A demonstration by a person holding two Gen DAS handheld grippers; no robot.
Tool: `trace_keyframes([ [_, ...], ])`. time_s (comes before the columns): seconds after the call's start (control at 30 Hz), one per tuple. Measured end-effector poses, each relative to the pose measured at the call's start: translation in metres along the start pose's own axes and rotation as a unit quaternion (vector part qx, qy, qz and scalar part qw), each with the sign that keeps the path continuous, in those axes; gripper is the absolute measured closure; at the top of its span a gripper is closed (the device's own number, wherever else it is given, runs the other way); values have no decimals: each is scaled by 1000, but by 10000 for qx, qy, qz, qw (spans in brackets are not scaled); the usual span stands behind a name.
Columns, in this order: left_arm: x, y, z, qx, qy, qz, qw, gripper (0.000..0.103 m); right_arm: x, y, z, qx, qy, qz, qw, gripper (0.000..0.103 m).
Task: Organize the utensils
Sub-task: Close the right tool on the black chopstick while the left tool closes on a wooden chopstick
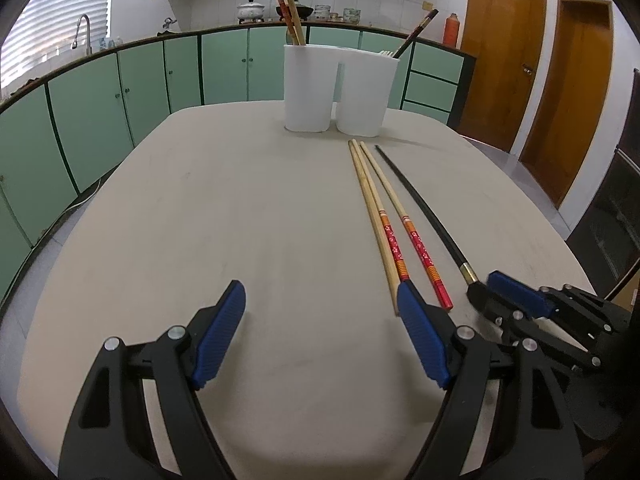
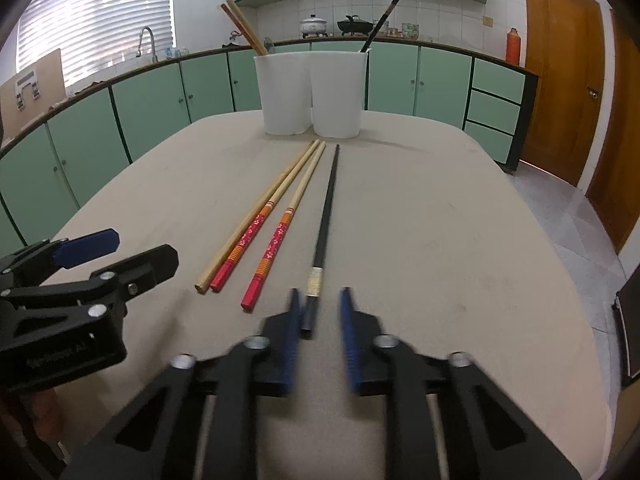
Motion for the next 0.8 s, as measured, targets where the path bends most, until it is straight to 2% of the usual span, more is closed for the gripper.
trace_keyframes([
  [0.03, -2, 0, 0, -2, -19, 11, 10000, 28, -1, 0, 0, 2, 6, 25, 10000, 96],
  [0.2, -8, -2, 1, 25, -86, 63, 9999, 28, -9, 2, -1, -35, 48, 199, 9998, 97],
  [0.47, -22, -9, 12, 224, -140, 231, 9994, 41, -20, 3, -4, -101, 33, 313, 9995, 97],
  [0.8, -25, -8, 15, 254, -42, 256, 9993, 51, -22, 2, -5, -78, 117, 407, 9991, 97],
])
Point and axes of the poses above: each gripper's, at about its wrist camera, not at the fingertips, and z roughly the way its jaws point, x to its left, y to its top, the point moved 1 cm from there along z, roughly the way its jaws point, and after that the axes turned 11 degrees about -x, right-handed, at the moved point
